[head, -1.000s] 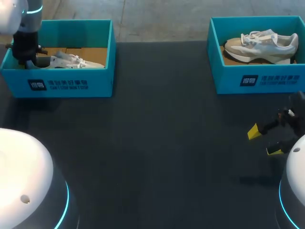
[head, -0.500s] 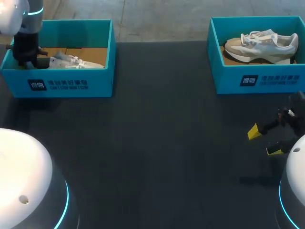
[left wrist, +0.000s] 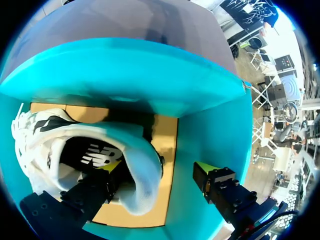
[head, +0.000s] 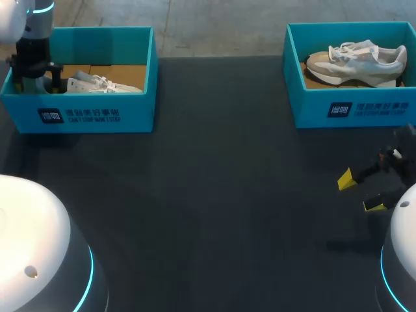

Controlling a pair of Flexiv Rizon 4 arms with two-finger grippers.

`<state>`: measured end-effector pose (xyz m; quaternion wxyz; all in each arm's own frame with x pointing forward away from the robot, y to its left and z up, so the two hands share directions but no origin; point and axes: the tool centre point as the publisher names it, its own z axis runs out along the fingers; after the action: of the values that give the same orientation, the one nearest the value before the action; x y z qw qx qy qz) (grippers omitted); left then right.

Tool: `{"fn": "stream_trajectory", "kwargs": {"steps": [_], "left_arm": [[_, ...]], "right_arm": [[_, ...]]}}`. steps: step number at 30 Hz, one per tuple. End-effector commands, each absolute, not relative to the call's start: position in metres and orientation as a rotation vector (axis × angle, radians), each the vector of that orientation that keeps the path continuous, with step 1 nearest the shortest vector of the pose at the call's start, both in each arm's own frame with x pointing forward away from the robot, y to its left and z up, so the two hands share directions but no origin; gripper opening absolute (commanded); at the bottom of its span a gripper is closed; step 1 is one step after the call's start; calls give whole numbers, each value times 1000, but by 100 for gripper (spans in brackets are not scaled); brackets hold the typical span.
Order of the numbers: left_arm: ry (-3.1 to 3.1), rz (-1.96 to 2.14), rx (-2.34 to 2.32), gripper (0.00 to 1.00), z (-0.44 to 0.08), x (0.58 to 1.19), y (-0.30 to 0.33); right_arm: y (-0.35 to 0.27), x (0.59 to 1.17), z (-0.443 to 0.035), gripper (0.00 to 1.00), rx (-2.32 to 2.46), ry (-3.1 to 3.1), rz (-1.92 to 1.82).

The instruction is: Take the shoe out of the shoebox, open the shoe tongue, remove and reinsert the insole, then place the shoe into the shoebox

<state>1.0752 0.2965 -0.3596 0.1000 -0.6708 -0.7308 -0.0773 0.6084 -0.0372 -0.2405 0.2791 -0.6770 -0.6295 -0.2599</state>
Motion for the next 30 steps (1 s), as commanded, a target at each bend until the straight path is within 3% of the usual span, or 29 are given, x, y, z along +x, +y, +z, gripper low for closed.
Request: {"fn": "stream_trajectory", "kwargs": {"steps": [1,10,22,30], "left_arm": [[-2174,-229,-2000,91,-350,1072,296],[-2225,-207,-2051,90,-327,1074,289],[-2281,-202,-2156,100,-277,1068,274],[-2314,-214,-2175,100,-248,1058,267]], "right_arm": [[-37,607,-240,100,-1820,-1689,-695],[-37,607,-240,100,-1820,-1689,-695],[-37,607,-240,100,-1820,-1689,-695],[-37,607,-240,100,-1820,-1689,-695]]}}
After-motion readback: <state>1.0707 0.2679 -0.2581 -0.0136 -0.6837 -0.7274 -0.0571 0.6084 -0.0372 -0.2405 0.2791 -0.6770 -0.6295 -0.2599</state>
